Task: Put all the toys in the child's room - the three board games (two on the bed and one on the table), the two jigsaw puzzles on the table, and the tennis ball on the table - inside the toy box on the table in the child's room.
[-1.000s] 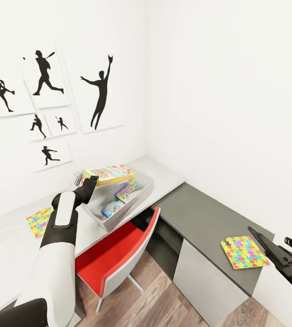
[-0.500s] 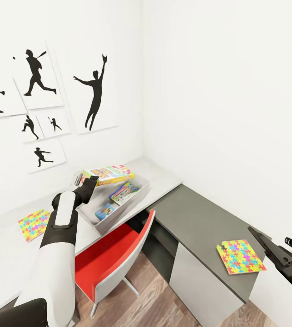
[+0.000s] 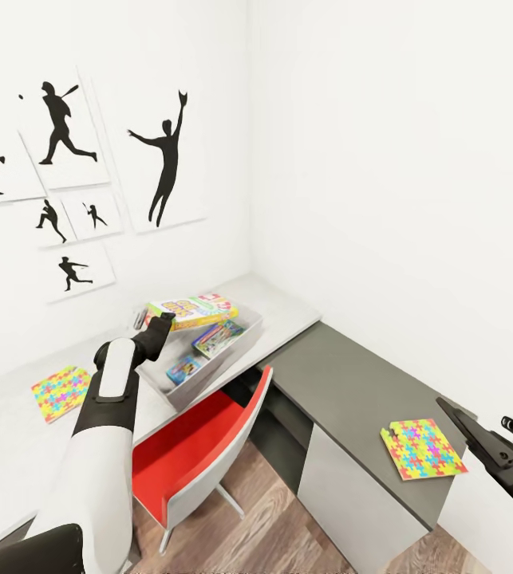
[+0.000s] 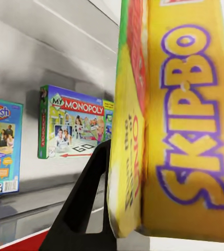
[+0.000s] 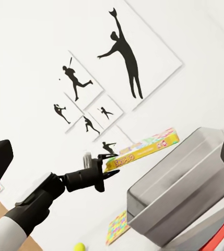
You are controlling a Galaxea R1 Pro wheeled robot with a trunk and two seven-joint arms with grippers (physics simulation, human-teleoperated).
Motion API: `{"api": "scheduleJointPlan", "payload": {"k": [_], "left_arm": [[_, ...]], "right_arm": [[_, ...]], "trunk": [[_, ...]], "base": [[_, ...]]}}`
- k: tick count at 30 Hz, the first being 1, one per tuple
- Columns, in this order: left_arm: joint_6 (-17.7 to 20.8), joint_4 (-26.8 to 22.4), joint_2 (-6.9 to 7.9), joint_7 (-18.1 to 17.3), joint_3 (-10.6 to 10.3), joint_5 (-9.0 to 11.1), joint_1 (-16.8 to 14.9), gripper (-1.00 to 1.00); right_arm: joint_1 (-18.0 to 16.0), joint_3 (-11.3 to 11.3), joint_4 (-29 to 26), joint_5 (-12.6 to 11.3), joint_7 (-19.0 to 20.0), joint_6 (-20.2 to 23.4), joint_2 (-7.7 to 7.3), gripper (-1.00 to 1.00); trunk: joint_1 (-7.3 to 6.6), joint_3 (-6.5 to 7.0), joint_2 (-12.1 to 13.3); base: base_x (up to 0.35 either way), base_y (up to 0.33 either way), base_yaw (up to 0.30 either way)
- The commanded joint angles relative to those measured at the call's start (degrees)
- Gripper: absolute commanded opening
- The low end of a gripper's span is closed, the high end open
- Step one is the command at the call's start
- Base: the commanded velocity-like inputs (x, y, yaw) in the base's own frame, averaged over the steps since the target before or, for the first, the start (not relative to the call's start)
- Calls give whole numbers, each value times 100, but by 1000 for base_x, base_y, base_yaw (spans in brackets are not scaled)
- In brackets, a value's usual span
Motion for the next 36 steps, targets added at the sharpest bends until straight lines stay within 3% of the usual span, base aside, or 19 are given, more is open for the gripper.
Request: {"api": "scheduleJointPlan", "payload": {"k": [1,36], "left_arm": [[16,-3,-6,47,15,57,-7,-100],[22,50,1,21,-2,52,-7,-100]], "right_arm": [[-5,-3,0,-20,7,50,-1,100],[-5,-4,-1,-25,21,35,-2,100]], "trunk": [[3,-21,-13],[3,-324,-13]], "base": [[0,0,0],[0,0,0]]}}
